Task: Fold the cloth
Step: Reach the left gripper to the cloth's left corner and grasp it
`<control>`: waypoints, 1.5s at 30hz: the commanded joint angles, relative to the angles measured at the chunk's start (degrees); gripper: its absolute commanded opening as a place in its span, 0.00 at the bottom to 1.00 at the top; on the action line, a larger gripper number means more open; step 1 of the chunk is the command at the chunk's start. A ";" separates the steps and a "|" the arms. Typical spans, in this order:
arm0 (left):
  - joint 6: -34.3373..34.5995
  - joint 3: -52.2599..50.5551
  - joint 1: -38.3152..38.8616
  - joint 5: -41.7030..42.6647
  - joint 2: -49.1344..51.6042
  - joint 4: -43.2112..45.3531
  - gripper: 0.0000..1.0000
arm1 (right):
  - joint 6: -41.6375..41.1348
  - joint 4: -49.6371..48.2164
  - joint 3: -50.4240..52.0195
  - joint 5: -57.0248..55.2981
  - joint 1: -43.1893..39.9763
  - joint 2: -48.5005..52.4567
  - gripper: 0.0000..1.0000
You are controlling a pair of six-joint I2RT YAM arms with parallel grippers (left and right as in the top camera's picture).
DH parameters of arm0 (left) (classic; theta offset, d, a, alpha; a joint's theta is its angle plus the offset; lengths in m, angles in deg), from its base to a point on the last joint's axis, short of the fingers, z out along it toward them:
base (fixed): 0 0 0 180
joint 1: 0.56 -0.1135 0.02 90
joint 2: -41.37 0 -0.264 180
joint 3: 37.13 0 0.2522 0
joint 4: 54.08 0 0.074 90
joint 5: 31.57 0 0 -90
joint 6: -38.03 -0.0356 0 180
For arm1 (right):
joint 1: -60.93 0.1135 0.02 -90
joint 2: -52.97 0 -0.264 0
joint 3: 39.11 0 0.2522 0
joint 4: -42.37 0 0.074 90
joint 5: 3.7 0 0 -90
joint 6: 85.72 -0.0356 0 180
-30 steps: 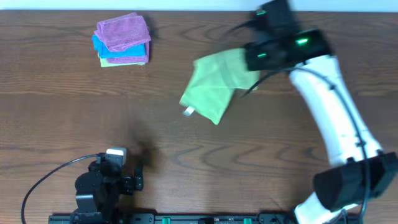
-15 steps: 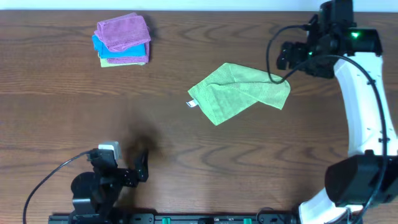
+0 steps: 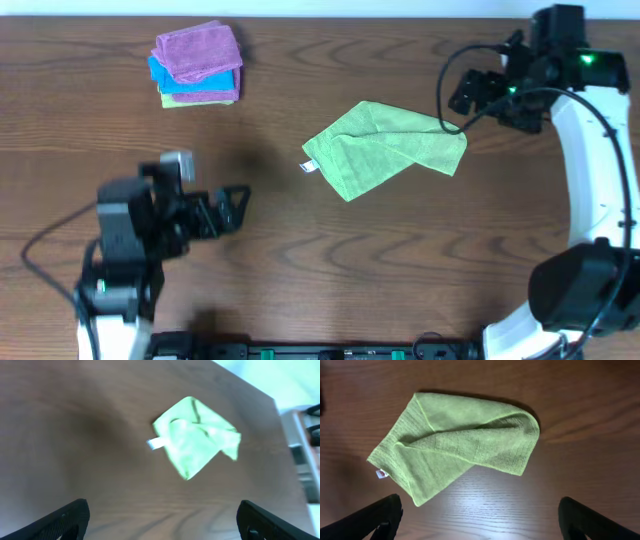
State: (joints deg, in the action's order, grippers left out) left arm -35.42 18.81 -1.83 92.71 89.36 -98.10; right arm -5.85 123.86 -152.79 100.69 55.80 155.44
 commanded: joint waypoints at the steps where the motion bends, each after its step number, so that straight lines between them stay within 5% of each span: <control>1: 2.75 4.24 0.22 5.62 6.51 0.55 0.95 | 2.73 -0.74 3.82 7.08 -3.39 -1.27 0.99; 4: 13.29 4.57 0.26 7.58 11.30 4.59 0.95 | 4.04 -1.81 7.74 11.54 -6.16 -1.29 0.99; 13: 38.99 4.63 6.88 15.13 28.22 36.00 0.95 | 5.75 -4.20 16.65 12.00 -7.65 -1.29 0.98; 22: 42.86 6.84 17.25 9.75 41.48 45.29 0.95 | 5.77 -4.55 17.25 12.85 -7.54 -1.29 0.99; 27: 50.95 6.84 18.78 4.28 44.39 48.68 1.00 | 5.97 -4.26 17.25 13.75 -7.54 -1.29 0.99; 29: 51.43 7.69 19.71 1.25 44.89 47.71 1.00 | 6.14 -4.20 17.25 13.79 -7.54 -1.29 0.99; 33: 49.96 14.36 22.12 -5.27 46.49 38.49 0.80 | 6.19 -4.37 17.25 14.16 -7.54 -1.29 0.99; 35: 47.08 20.11 23.26 -7.72 48.33 31.80 0.81 | 6.19 -4.50 17.25 14.16 -7.54 -1.29 0.99; 37: 45.68 26.25 24.06 -10.43 50.95 24.87 0.98 | 6.45 -4.70 17.25 14.19 -7.54 -1.29 0.99; 45: 45.22 33.42 25.18 -9.46 62.10 19.45 0.97 | 6.56 -4.72 17.25 14.60 -7.54 -1.29 0.99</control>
State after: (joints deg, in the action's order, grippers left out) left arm 10.70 51.75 22.75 83.90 147.32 -77.95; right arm -0.60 119.18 -135.77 113.90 48.09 155.31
